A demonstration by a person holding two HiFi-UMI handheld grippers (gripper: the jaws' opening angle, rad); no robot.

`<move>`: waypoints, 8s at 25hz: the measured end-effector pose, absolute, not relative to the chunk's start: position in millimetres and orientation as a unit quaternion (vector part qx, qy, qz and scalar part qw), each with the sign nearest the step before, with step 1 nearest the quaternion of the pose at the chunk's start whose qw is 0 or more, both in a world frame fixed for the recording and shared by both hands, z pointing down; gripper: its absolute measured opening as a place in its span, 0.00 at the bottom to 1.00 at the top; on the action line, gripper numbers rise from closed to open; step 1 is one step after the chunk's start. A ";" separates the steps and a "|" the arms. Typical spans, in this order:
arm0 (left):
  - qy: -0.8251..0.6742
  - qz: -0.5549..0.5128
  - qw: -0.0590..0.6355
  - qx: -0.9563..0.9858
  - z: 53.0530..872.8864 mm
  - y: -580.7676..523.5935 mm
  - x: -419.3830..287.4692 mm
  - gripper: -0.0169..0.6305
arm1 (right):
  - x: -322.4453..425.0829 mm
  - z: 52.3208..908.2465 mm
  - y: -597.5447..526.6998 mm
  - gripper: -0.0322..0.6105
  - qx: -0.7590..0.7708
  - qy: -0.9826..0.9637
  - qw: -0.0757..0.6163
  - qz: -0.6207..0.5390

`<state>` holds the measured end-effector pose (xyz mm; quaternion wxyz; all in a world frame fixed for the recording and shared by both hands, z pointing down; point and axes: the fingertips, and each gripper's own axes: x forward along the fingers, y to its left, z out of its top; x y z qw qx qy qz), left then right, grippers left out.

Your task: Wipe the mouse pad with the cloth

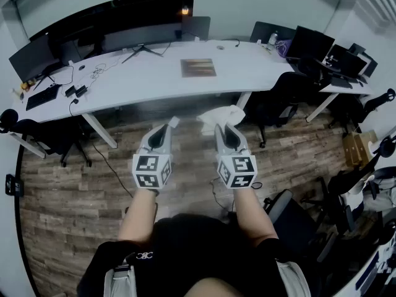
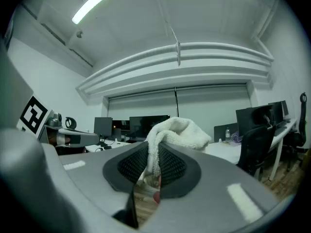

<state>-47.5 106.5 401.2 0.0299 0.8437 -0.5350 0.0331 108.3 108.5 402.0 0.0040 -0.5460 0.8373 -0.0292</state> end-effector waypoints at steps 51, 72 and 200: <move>-0.513 0.047 0.019 0.857 418.6 -79.8 -68.2 0.02 | 80.7 403.8 -79.4 0.14 -0.552 0.832 0.046 -0.029; -0.530 0.069 0.052 0.844 413.0 -254.8 -56.0 0.02 | 78.2 416.9 -262.6 0.14 -0.505 0.859 -0.004 -0.077; -0.552 0.094 0.103 0.822 448.7 -288.3 -102.4 0.02 | 23.8 691.8 -314.7 0.14 -0.435 0.819 -0.306 -0.217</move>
